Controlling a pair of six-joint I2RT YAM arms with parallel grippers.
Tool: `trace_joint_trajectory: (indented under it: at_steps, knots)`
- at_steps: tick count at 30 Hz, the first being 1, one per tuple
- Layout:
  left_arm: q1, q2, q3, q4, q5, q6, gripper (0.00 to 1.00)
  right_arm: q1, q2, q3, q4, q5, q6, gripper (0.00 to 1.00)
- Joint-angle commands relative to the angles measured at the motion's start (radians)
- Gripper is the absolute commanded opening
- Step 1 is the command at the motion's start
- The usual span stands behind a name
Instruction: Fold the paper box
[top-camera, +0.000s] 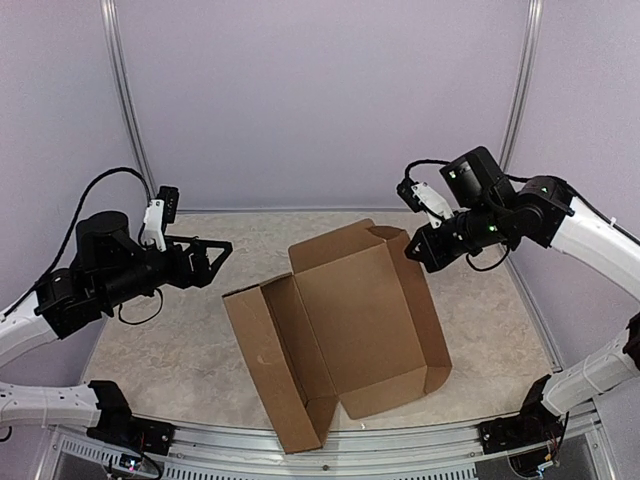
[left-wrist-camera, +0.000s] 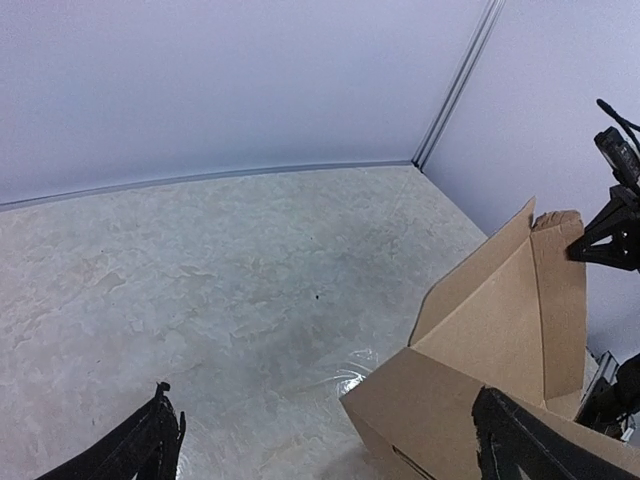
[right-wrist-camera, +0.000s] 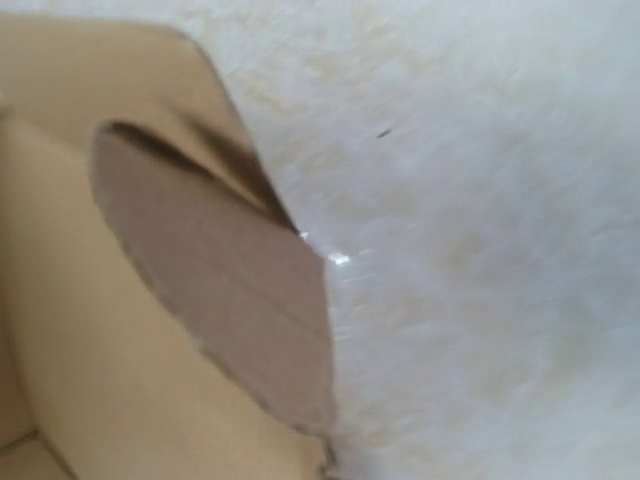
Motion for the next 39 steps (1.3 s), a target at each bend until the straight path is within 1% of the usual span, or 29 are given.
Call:
trace_joint_trajectory:
  at_steps: [1, 5, 8, 14, 19, 26, 31, 33, 39]
  knots:
    - [0.005, -0.036, -0.022, 0.048, 0.022, 0.013, 0.99, 0.030, -0.004, 0.065, -0.073, 0.117, -0.230, 0.00]
    - [0.002, -0.080, -0.036, 0.057, 0.034, 0.014, 0.99, 0.061, -0.003, 0.096, -0.048, 0.146, -0.409, 0.00]
    - [0.001, -0.102, -0.048, 0.055, 0.030, 0.014, 0.99, 0.100, 0.020, 0.142, -0.041, 0.245, -0.507, 0.00]
    - [0.001, -0.125, -0.048, 0.032, 0.022, 0.019, 0.99, 0.188, 0.126, 0.253, -0.057, 0.433, -0.702, 0.00]
    - [0.000, -0.118, -0.064, 0.040, 0.013, 0.017, 0.99, 0.257, 0.197, 0.275, -0.024, 0.557, -0.797, 0.00]
    - [0.000, -0.103, -0.074, 0.041, 0.006, 0.021, 0.99, 0.377, 0.269, 0.262, 0.084, 0.738, -0.955, 0.00]
    - [0.001, -0.109, -0.077, 0.040, -0.004, 0.029, 0.99, 0.434, 0.305, 0.293, 0.121, 0.844, -1.056, 0.00]
    - [0.000, -0.107, -0.078, 0.043, -0.003, 0.030, 0.99, 0.448, 0.313, 0.297, 0.139, 0.859, -1.084, 0.00]
    - [0.000, -0.100, -0.092, 0.053, -0.010, 0.032, 0.99, 0.451, 0.352, 0.265, 0.143, 0.834, -1.004, 0.00]
